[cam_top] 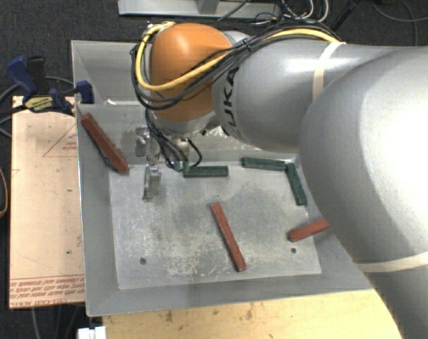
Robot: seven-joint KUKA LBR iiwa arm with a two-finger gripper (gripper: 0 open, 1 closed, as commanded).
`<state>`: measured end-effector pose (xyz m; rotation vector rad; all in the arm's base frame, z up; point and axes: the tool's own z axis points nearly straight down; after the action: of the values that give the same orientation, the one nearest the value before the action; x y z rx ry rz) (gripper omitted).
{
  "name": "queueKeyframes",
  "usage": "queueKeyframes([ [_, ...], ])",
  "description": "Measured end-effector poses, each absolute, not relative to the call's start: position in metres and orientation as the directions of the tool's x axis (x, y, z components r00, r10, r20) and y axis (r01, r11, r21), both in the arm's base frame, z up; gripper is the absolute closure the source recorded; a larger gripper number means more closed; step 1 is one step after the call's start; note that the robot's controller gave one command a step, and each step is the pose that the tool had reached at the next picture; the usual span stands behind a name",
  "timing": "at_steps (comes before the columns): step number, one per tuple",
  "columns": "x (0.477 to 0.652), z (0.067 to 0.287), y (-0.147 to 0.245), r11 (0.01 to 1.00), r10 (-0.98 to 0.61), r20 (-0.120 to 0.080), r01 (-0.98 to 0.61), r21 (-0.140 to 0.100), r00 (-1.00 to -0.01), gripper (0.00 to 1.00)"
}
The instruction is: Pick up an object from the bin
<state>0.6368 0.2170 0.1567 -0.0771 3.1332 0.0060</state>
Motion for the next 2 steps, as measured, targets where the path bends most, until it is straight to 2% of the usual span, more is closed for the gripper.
queueKeyframes([
  [1, 0.656, 0.133, 0.090, 0.997, 0.078, -0.001, 0.078, -0.003, -0.997, 0.00],
  [2, 0.656, 0.068, 0.052, 0.992, 0.129, 0.011, 0.129, 0.003, -0.992, 0.00],
])
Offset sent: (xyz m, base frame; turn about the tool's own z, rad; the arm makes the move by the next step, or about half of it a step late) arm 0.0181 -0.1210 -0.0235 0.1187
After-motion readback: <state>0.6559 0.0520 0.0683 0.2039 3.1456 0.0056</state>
